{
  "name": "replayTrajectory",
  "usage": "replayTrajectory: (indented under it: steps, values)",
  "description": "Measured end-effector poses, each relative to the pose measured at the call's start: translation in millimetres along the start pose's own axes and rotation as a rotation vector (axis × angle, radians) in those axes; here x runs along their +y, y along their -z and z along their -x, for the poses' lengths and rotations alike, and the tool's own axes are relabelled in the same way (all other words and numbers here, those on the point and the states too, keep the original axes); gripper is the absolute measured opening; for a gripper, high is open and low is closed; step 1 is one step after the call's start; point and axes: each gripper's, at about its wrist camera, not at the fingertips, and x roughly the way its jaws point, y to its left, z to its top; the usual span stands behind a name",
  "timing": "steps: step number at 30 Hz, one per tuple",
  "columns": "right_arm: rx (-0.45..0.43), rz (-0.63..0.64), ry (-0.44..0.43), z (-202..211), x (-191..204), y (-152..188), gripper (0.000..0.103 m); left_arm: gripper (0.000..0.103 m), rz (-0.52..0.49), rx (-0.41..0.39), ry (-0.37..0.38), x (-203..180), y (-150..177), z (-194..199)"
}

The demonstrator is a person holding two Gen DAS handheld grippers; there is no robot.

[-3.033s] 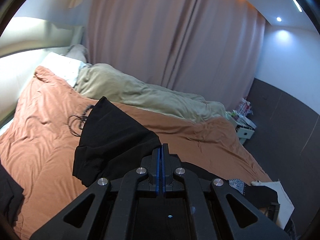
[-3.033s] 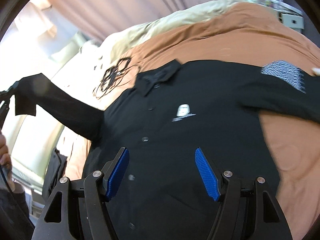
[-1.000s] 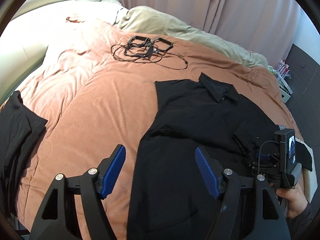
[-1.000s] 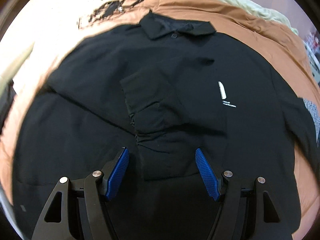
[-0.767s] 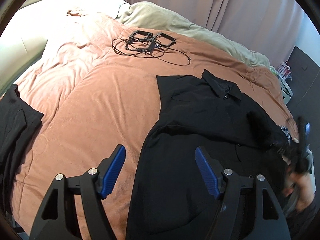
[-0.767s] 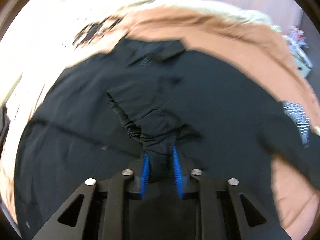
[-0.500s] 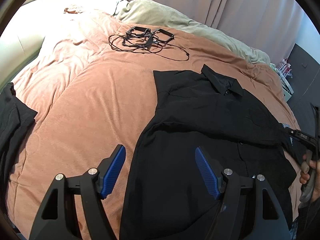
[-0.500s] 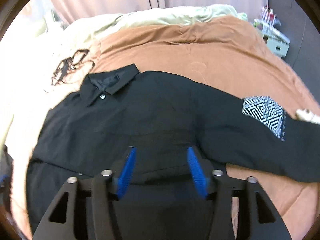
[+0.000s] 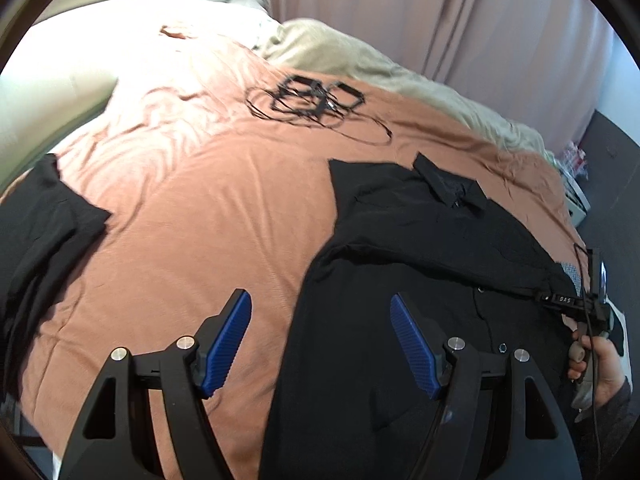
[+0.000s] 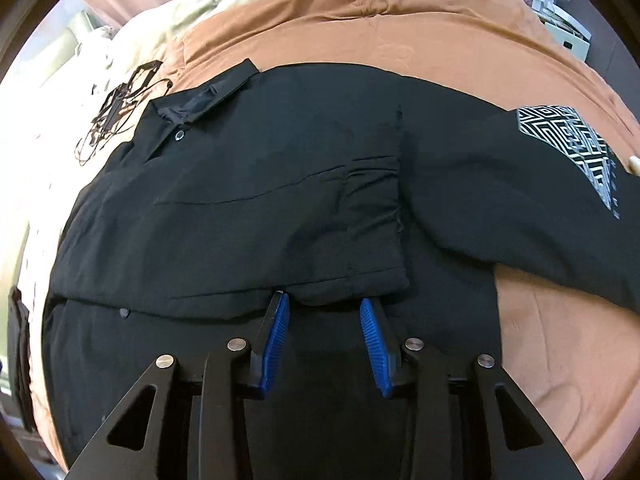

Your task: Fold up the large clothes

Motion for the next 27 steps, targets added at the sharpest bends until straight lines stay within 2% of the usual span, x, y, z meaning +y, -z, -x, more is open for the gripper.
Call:
replayTrajectory:
  steps: [4, 6, 8, 10, 12, 14, 19, 22, 26, 27]
  values:
    - [0.006, 0.042, 0.007, 5.0, 4.2, 1.3, 0.038, 0.073, 0.005, -0.057, -0.032, 2.0, 7.9, 22.5]
    - [-0.008, 0.057, -0.015, 18.2, 4.4, 5.4, 0.039, 0.073, 0.007, -0.083, -0.019, 0.5, 9.7, 28.6]
    - [-0.037, 0.077, -0.022, 37.8, 2.3, 10.9, 0.05, 0.073, 0.011, -0.114, 0.001, -4.5, 9.4, 35.1]
    - [-0.082, 0.082, -0.015, 62.4, -7.0, 18.2, 0.067, 0.073, 0.01, -0.153, 0.014, -13.8, 8.1, 44.3]
    - [-0.123, 0.085, -0.009, 87.1, -19.6, 26.5, 0.073, 0.073, -0.013, -0.19, 0.021, -26.0, 8.7, 53.5]
    - [-0.15, 0.083, -0.004, 108.8, -34.3, 34.7, 0.074, 0.073, -0.042, -0.204, 0.031, -39.5, 8.9, 59.5]
    - [-0.214, 0.074, 0.036, 151.4, -70.6, 56.8, 0.079, 0.073, -0.123, -0.184, 0.077, -83.9, 9.7, 60.7]
    - [-0.219, 0.051, 0.046, 166.0, -91.7, 68.3, 0.079, 0.073, -0.132, -0.158, 0.154, -113.5, 11.7, 50.3]
    - [-0.218, 0.03, 0.069, 180.0, -114.6, 84.8, 0.079, 0.084, -0.149, -0.147, 0.243, -154.6, 19.9, 37.6]
    - [-0.216, 0.027, 0.075, 183.2, -119.9, 88.3, 0.079, 0.09, -0.153, -0.138, 0.26, -164.6, 22.0, 34.5]
